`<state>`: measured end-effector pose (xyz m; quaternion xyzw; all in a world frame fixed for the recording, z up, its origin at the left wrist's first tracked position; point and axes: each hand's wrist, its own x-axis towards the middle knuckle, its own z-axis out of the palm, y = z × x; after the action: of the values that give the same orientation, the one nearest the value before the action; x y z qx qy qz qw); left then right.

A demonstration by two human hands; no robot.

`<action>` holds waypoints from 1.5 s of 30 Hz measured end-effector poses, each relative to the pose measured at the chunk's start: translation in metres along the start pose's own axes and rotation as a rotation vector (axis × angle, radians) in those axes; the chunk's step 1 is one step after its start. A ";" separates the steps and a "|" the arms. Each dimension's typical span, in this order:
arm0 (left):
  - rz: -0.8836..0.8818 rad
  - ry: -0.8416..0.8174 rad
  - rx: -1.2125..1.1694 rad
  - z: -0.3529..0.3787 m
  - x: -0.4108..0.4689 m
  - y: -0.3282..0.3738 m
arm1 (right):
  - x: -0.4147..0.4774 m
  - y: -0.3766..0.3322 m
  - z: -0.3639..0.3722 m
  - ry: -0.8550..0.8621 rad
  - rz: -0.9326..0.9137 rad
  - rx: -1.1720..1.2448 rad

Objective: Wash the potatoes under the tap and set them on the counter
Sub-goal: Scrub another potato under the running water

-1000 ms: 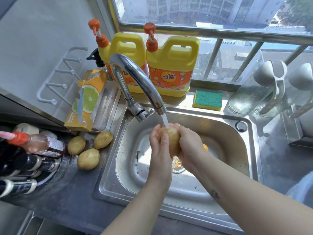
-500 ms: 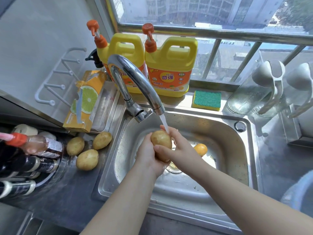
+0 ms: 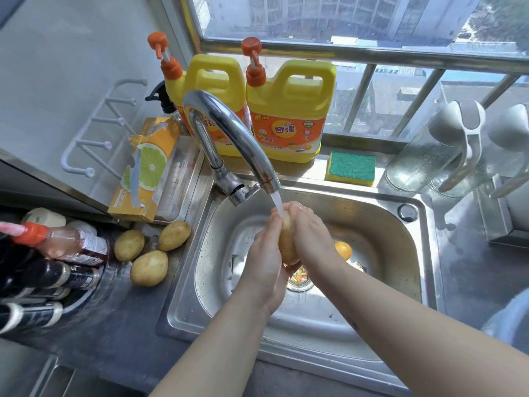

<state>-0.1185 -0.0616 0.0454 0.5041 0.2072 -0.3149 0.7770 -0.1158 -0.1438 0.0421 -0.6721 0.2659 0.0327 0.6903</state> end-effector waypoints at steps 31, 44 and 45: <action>-0.125 -0.085 -0.161 -0.016 0.007 0.005 | 0.005 0.018 -0.021 -0.095 0.004 0.093; 0.182 -0.047 0.319 -0.018 0.002 -0.017 | 0.006 -0.003 -0.005 -0.008 0.223 0.197; 0.196 -0.008 0.290 -0.017 0.002 -0.016 | 0.007 -0.002 -0.005 -0.003 0.236 0.220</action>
<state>-0.1282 -0.0515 0.0266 0.6274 0.1063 -0.2660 0.7241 -0.1103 -0.1509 0.0412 -0.5566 0.3440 0.0856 0.7514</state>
